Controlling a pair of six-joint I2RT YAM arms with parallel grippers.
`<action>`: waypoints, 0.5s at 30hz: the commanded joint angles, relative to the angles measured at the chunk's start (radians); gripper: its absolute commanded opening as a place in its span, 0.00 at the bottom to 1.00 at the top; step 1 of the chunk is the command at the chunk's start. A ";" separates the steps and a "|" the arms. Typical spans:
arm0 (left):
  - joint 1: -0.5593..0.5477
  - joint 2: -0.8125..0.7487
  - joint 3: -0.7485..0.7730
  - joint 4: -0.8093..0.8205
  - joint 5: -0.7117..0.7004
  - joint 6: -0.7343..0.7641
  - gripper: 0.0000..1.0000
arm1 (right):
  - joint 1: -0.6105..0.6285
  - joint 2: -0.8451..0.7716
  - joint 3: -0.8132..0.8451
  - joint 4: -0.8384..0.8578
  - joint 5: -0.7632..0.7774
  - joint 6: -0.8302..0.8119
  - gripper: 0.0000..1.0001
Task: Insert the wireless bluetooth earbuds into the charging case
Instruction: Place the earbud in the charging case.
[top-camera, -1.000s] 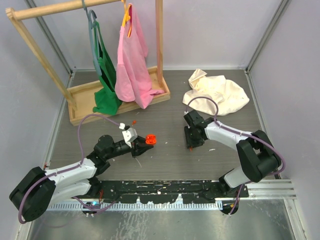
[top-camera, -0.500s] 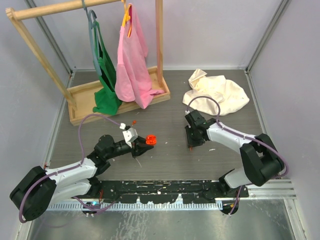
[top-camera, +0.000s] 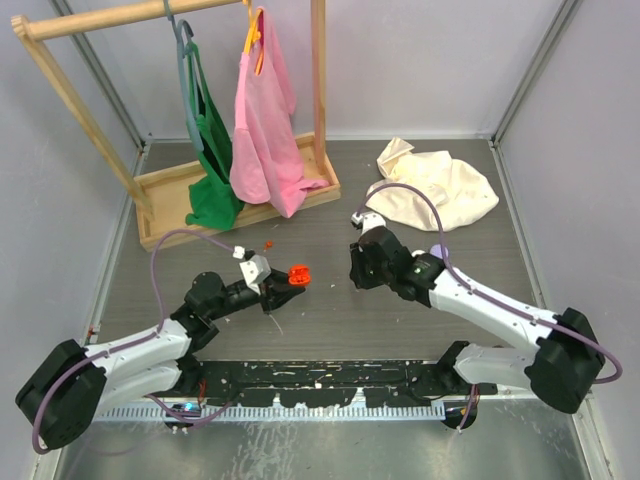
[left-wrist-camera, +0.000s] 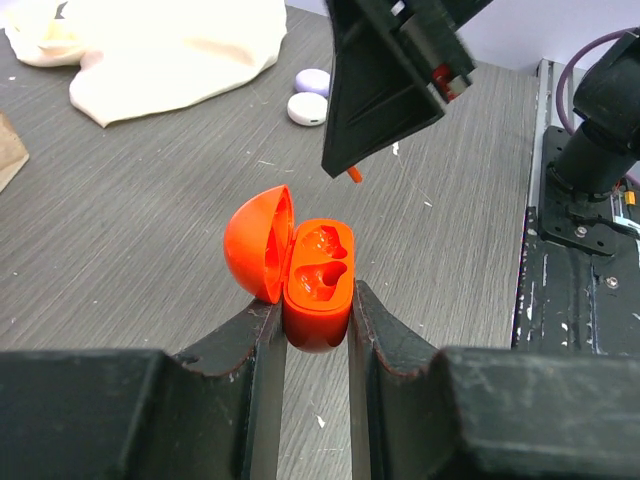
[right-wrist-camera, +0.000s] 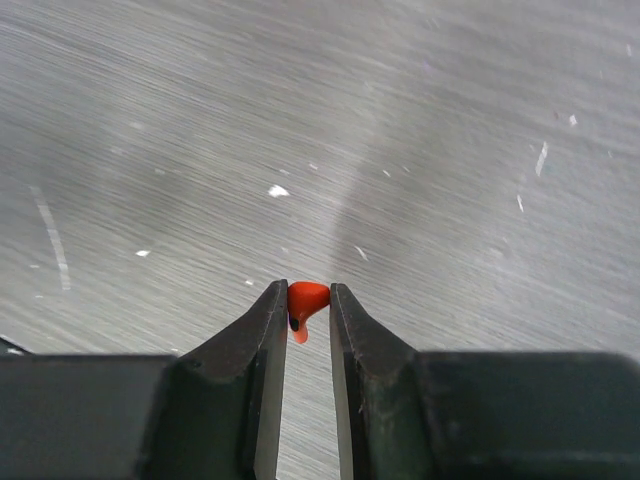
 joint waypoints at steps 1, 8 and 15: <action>0.002 -0.026 -0.005 0.075 -0.020 0.003 0.00 | 0.091 -0.097 0.035 0.166 0.121 -0.007 0.20; 0.003 -0.058 -0.015 0.064 -0.039 0.015 0.00 | 0.210 -0.204 -0.053 0.415 0.144 -0.043 0.19; 0.003 -0.063 -0.017 0.064 -0.039 0.017 0.00 | 0.308 -0.247 -0.148 0.658 0.166 -0.090 0.19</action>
